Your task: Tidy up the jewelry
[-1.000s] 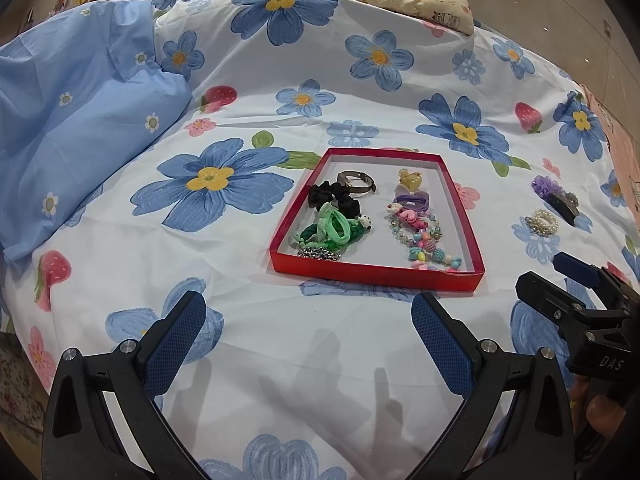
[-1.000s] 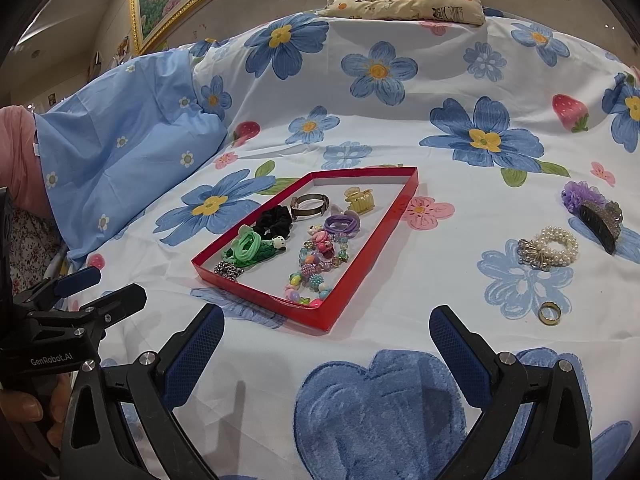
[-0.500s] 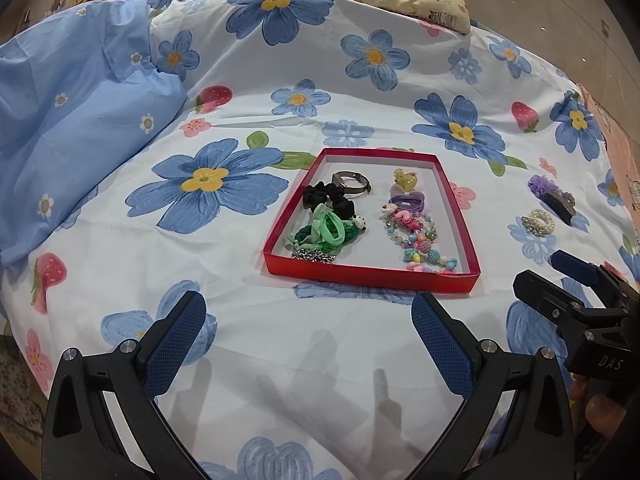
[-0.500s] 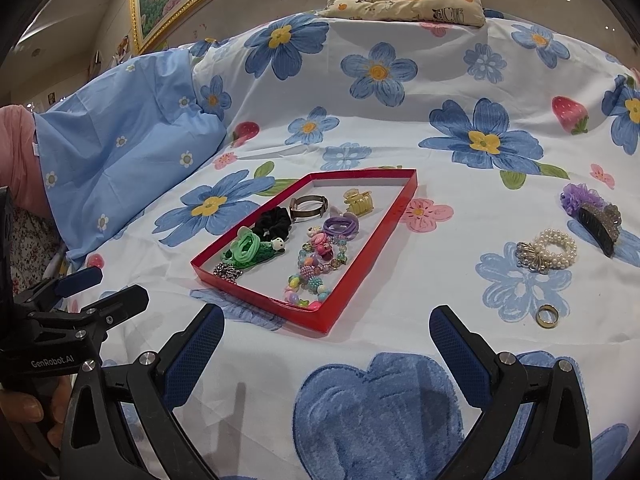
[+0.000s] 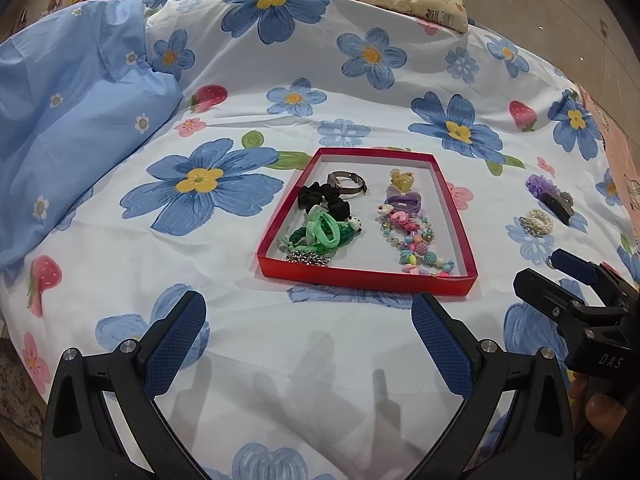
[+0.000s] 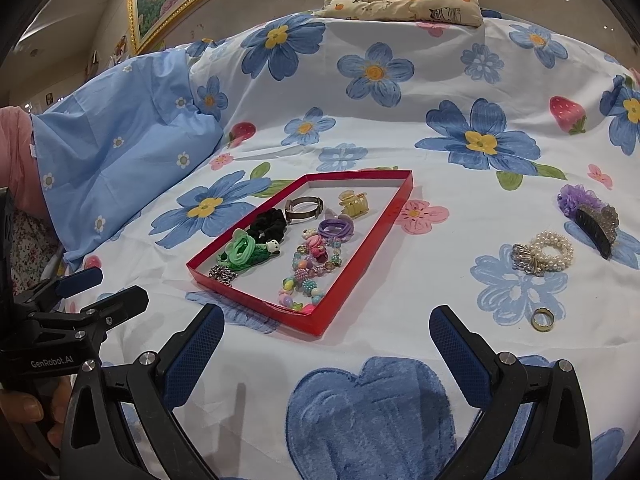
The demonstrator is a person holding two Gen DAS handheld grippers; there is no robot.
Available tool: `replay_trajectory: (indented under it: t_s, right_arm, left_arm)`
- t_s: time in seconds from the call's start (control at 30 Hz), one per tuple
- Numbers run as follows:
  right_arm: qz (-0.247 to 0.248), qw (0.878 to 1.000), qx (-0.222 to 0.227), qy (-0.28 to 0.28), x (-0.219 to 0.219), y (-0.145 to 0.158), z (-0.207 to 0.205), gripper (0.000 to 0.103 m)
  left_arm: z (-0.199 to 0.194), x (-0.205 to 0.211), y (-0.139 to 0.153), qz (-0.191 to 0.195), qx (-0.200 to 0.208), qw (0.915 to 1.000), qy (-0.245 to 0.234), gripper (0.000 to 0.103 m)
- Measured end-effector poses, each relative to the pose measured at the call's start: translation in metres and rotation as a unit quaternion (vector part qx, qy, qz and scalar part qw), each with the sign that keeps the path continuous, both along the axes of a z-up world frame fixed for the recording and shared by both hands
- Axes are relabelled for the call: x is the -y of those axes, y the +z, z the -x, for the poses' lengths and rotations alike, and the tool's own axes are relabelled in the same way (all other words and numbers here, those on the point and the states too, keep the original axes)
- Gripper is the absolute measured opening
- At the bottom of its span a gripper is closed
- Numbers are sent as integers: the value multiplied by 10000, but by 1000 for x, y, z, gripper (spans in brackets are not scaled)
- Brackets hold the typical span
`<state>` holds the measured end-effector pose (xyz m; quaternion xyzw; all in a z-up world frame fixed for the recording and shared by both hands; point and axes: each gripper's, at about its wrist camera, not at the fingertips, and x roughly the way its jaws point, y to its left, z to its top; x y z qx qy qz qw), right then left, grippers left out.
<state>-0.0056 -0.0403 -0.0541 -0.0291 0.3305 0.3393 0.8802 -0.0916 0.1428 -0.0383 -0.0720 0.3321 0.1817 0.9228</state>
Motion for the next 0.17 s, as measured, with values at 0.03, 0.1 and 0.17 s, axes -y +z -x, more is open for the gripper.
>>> replay_trajectory:
  t_s: [0.03,0.1,0.17]
  right_arm:
    - [2,10000,-4,-5,1,0,-1,103]
    - [4,10000,-10,-12,1,0,-3,103]
    - [25,10000,-21,-23,2,-1,-5,103]
  left_arm:
    - [0,-1,-1,7,1,10000,-9,103]
    - [-3,0,-1,30,14,10000,-29,103]
    - [-7,0,-1,54,4,10000,-44,103]
